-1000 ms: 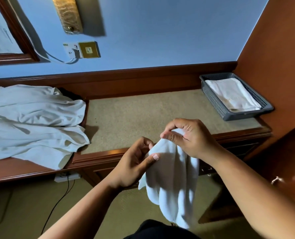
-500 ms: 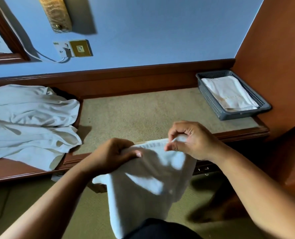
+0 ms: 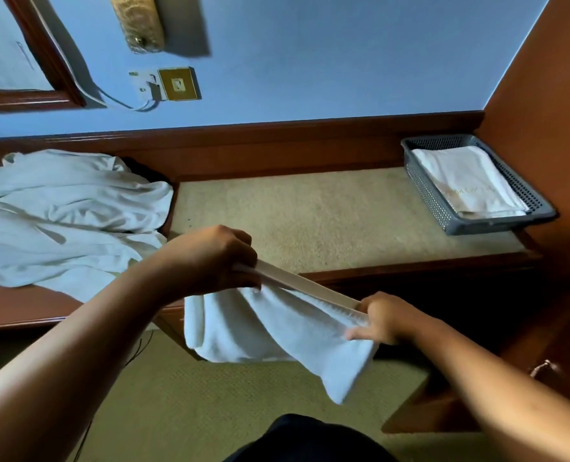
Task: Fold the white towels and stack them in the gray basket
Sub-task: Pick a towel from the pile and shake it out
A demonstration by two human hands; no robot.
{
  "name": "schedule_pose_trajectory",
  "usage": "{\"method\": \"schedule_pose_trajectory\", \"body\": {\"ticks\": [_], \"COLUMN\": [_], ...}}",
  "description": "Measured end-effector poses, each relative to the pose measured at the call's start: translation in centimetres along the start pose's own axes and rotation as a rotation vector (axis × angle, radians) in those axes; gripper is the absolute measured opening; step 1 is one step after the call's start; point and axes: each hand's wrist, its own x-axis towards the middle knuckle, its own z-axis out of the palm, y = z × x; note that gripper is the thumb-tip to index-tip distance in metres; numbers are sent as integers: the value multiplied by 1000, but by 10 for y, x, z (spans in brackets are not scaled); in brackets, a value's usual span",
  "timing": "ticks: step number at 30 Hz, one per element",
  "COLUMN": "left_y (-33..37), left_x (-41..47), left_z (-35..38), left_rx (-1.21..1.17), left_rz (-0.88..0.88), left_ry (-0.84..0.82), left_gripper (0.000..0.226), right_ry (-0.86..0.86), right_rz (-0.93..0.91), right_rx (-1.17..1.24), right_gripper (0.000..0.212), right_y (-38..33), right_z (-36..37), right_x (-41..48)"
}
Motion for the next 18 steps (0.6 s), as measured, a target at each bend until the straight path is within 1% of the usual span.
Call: {"method": "schedule_pose_trajectory", "body": {"ticks": [2,4,7,9,13,17,18], "left_y": [-10,-19,-32,-41,-49,-53,-53], "left_x": [-7,-13,-22,-30,-43,-55,-57], "left_z": [-1,-2,-6,-10,-12,-12,-13], "left_rx": [36,77,117,116,120,92,87], "left_rz": [-10,-27,-56,-71,-101,-125,-128], "left_ry": [-10,0,20,34,69,135,142], "left_gripper": [18,17,18,19,23,27,27], "right_ry": [95,179,233,250,314,292,286], "right_rz": [38,55,77,96,158,370,388], "right_rx": [-63,-161,-371,-452,-453,-394,-380], "right_gripper": [48,52,59,62,59,51,49], "right_y": [16,28,38,41,39,34,35], "right_z": [6,11,16,15,15,19,21], "right_x": [2,6,12,12,13,11,9]}}
